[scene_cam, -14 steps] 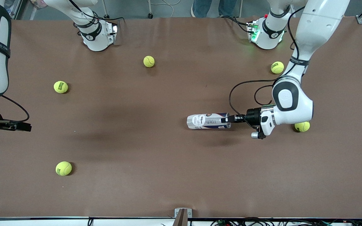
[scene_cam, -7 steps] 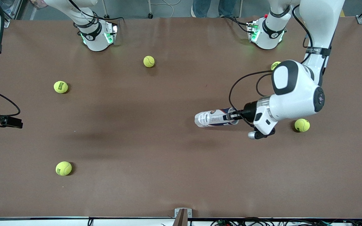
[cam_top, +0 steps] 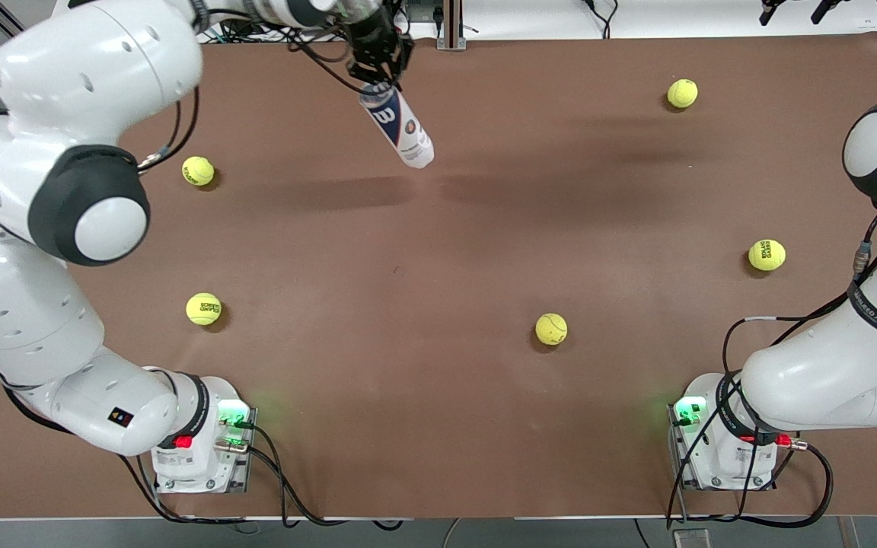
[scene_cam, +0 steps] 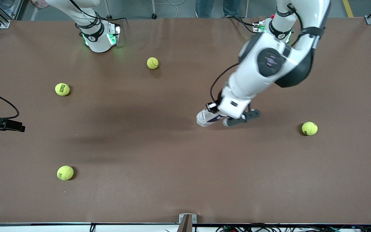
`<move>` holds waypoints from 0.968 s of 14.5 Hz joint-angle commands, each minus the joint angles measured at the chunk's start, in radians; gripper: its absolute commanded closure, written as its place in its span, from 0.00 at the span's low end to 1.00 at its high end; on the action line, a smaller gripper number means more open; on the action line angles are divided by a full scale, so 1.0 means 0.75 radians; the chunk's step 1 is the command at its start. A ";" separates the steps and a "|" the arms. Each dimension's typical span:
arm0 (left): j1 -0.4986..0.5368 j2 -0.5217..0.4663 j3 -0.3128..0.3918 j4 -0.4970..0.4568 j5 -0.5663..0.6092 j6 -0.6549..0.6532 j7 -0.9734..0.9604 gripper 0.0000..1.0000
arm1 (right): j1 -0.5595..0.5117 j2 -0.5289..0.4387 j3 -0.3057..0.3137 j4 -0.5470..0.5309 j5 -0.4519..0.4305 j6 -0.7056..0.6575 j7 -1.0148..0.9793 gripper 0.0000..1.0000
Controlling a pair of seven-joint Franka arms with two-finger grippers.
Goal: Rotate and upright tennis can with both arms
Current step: 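Rotate the held can upright with the left gripper above the table, then lower the can upright onto the table and open the left gripper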
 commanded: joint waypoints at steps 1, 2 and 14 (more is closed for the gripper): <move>-0.152 0.158 0.028 0.218 0.177 -0.111 -0.185 1.00 | -0.013 -0.040 0.024 -0.030 0.020 -0.019 -0.012 0.00; -0.200 0.199 0.032 0.253 0.222 -0.131 -0.234 1.00 | -0.003 -0.046 0.022 -0.034 0.006 -0.045 -0.010 0.00; -0.372 0.339 0.054 0.264 0.245 -0.150 -0.278 0.88 | 0.017 -0.191 0.024 -0.057 -0.015 -0.179 -0.023 0.00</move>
